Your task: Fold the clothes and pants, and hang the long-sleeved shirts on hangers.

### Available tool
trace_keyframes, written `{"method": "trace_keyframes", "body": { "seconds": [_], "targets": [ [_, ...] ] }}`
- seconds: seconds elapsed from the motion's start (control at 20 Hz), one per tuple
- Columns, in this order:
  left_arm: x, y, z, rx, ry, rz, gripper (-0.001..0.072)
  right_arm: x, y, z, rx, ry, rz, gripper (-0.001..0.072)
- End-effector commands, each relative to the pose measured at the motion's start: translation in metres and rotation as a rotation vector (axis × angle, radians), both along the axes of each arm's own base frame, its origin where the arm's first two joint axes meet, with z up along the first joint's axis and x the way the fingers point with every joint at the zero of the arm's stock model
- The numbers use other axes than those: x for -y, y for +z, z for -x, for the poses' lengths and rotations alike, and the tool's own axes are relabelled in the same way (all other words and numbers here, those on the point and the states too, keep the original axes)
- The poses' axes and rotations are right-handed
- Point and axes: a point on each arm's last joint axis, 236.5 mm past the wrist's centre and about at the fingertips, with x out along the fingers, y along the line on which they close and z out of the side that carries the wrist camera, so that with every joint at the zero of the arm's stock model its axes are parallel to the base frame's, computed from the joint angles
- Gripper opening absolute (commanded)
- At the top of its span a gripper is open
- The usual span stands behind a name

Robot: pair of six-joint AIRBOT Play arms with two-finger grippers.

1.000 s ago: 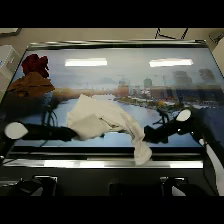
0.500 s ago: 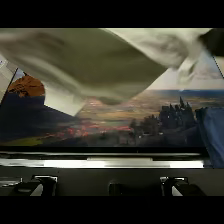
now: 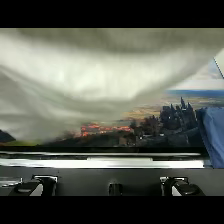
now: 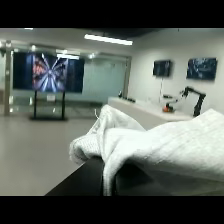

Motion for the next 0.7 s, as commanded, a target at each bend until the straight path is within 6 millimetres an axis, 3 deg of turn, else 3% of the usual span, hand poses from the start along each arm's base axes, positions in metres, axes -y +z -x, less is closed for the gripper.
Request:
{"method": "trace_keyframes", "body": {
  "seconds": [0.0,0.05,0.15,0.2,0.3,0.4,0.5,0.55,0.6,0.65],
  "targets": [
    [0.003,-0.151,-0.068,-0.504,-0.015,-0.108,0.0025,0.003,-0.144,-0.02,-0.589,-0.001,0.049,0.004],
    [0.007,-0.213,-0.083,-0.682,-0.044,-0.122,0.0025,0.003,-0.202,-0.019,-0.834,0.014,0.073,0.004],
    [0.017,-0.345,-0.098,-0.997,-0.092,-0.122,0.0025,0.004,-0.293,-0.023,-1.174,0.031,0.09,0.004],
    [0.024,-0.41,-0.101,-1.116,-0.11,-0.097,0.0026,0.002,-0.331,-0.037,-1.251,0.039,0.086,0.0041],
    [0.033,-0.509,-0.108,-1.242,-0.104,0.015,0.0026,-0.004,-0.402,-0.084,-1.279,0.026,0.034,0.0041],
    [0.035,-0.564,-0.118,-1.311,-0.056,0.161,0.0027,-0.029,-0.454,-0.127,-1.288,0.03,-0.137,0.0041],
    [0.04,-0.588,-0.126,-1.372,-0.038,0.255,0.0029,-0.064,-0.479,-0.15,-1.321,0.062,-0.365,0.0055],
    [0.041,-0.594,-0.129,-1.388,-0.039,0.262,0.0051,-0.08,-0.482,-0.158,-1.322,0.097,-0.454,0.0166],
    [0.04,-0.593,-0.132,-1.394,-0.041,0.257,0.016,-0.09,-0.481,-0.163,-1.322,0.124,-0.507,0.0369],
    [0.035,-0.589,-0.131,-1.404,-0.049,0.218,0.047,-0.088,-0.475,-0.166,-1.298,0.151,-0.494,0.0667]
  ]
}}
